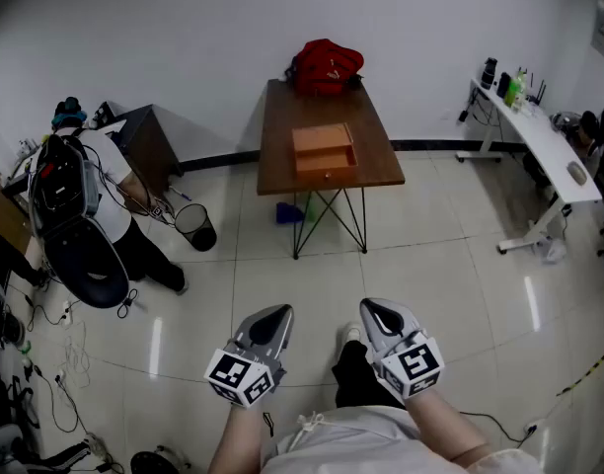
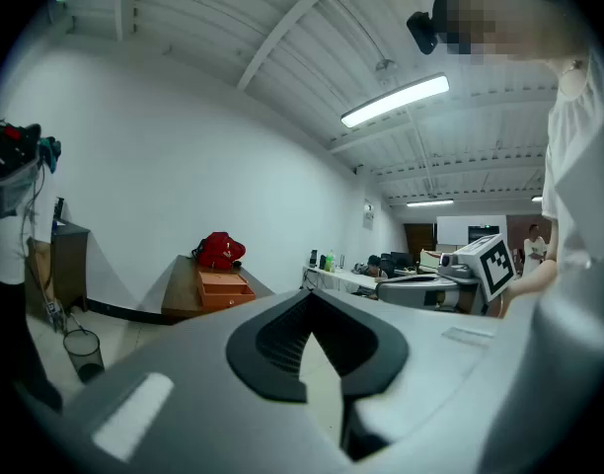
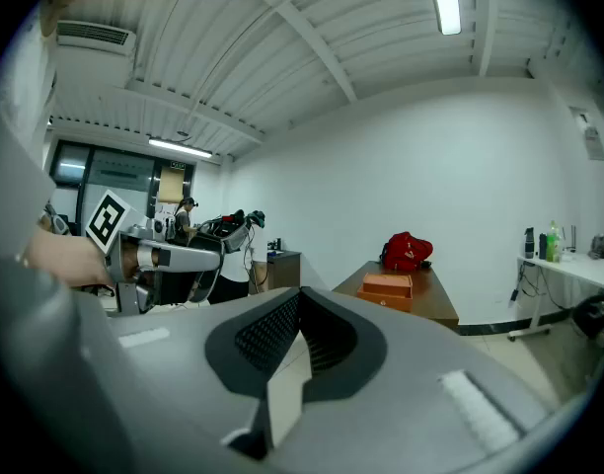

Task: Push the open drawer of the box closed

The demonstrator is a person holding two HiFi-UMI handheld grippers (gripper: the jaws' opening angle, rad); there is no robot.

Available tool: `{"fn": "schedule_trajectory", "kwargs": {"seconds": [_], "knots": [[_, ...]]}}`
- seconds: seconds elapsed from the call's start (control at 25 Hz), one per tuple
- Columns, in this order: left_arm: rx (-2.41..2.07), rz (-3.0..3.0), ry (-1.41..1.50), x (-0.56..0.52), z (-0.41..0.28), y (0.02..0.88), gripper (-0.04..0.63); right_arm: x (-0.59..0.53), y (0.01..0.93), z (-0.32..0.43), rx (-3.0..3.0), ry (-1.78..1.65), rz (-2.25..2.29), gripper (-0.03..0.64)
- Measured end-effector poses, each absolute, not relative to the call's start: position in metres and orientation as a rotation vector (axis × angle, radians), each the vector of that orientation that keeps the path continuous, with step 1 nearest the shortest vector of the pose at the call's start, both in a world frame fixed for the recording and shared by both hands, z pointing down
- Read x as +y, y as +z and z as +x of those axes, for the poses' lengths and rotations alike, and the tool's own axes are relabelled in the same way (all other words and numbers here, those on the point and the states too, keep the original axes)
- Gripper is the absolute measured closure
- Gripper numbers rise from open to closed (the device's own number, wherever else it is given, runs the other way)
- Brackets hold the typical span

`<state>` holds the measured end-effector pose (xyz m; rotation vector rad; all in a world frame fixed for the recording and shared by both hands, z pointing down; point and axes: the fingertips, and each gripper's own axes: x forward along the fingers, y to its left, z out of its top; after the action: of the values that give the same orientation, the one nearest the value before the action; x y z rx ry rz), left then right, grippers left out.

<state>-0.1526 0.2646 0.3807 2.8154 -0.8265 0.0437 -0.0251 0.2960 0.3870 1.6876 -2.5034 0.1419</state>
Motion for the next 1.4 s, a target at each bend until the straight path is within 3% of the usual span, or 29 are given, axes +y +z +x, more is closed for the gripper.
{"fn": "schedule_trajectory", "kwargs": {"seconds": [0.76, 1.4], "knots": [[-0.951, 2.866, 0.142, -0.087, -0.008, 0.378, 0.589, -0.084, 0.382, 0.141, -2.497, 0.133, 1.693, 0.611], [-0.816, 2.597, 0.372, -0.202, 0.040, 0.521, 0.589, -0.189, 0.515, 0.145, -2.347, 0.497, 1.526, 0.611]]}}
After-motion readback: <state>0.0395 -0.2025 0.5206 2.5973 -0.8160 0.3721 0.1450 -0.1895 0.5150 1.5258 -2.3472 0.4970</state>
